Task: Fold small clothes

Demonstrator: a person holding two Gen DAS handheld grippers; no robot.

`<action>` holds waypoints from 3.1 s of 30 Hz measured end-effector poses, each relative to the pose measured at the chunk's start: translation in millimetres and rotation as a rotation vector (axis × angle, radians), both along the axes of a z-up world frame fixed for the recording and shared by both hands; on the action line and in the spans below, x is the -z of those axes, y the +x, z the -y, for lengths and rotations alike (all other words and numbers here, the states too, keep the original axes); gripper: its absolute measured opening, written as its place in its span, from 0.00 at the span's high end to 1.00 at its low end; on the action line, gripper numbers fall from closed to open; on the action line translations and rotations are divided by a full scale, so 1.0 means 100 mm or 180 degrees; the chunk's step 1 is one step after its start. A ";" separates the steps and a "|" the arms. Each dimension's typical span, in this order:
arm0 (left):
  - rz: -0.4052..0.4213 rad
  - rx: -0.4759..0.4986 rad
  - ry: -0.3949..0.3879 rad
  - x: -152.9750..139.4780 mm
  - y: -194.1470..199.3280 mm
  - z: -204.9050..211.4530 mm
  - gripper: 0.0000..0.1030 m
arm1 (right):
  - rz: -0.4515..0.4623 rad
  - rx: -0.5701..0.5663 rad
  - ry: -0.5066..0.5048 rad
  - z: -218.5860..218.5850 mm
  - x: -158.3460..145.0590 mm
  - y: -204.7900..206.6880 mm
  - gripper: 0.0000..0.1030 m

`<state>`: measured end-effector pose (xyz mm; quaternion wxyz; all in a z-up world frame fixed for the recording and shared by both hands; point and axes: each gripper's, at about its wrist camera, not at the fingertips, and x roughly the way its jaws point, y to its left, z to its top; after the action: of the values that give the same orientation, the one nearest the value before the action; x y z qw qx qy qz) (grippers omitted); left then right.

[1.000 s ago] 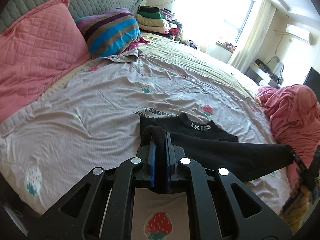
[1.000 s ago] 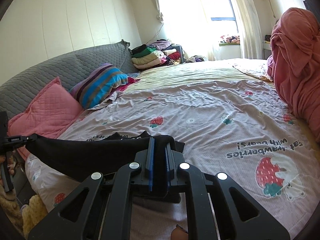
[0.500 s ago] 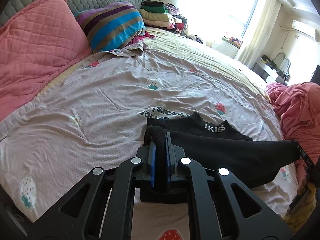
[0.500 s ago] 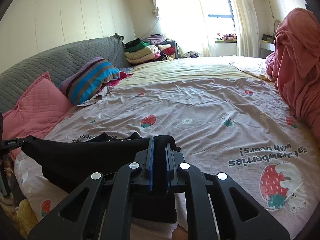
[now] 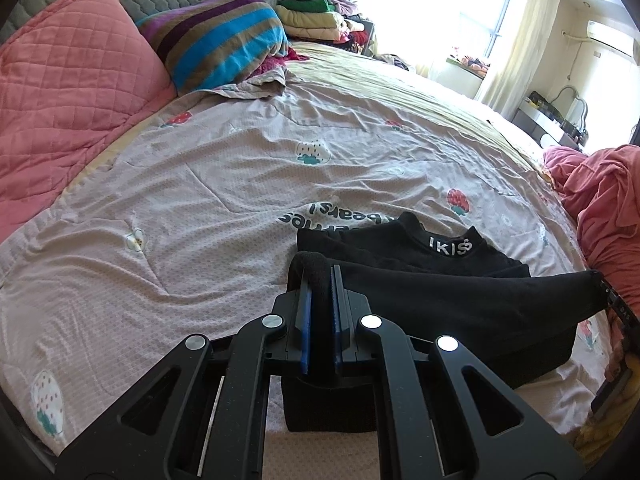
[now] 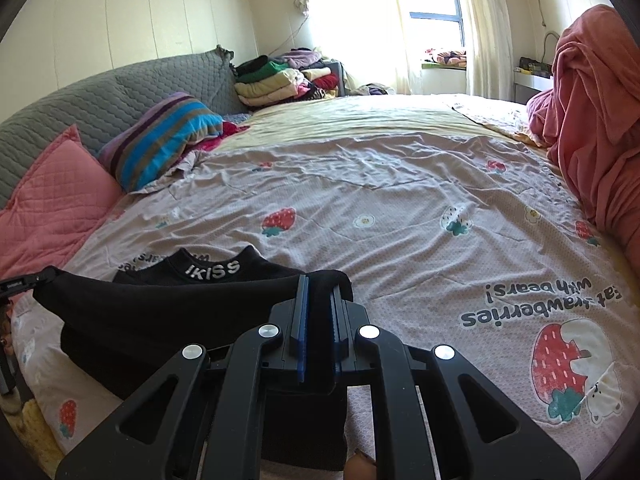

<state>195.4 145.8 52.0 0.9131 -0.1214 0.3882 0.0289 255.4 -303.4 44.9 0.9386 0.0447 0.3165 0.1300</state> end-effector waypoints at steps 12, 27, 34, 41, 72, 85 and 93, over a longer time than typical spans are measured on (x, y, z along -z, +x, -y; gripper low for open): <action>-0.0075 -0.0051 0.0081 0.17 0.12 -0.03 0.93 | -0.0119 0.0015 -0.0172 -0.11 0.19 0.13 0.92; 0.0018 -0.0129 0.0192 0.08 -0.01 -0.06 0.55 | -0.0066 0.0030 -0.0223 -0.17 0.19 -0.01 0.62; 0.0100 -0.0056 0.0259 0.04 -0.19 0.11 0.46 | -0.0055 -0.0161 -0.0218 -0.27 0.14 -0.19 0.63; -0.0107 0.0314 0.0168 0.19 -0.26 0.41 0.76 | -0.0207 -0.0500 -0.0337 -0.54 0.29 -0.33 0.78; -0.0425 0.0213 0.0270 0.75 0.65 0.38 0.75 | -0.0532 -0.0316 -0.0499 -0.85 0.78 0.64 0.78; -0.0452 -0.0147 -0.0090 0.75 0.75 -0.19 0.63 | -0.0686 0.0182 -0.0314 -0.32 0.84 0.90 0.60; -0.0455 -0.0062 -0.0184 0.85 0.78 -0.11 0.92 | -0.0859 0.0030 -0.0143 -0.29 0.95 0.98 0.78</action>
<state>273.1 157.3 -33.2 0.8789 -0.1491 0.4518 0.0351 353.0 -274.5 -49.8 0.8888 0.0422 0.4425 0.1113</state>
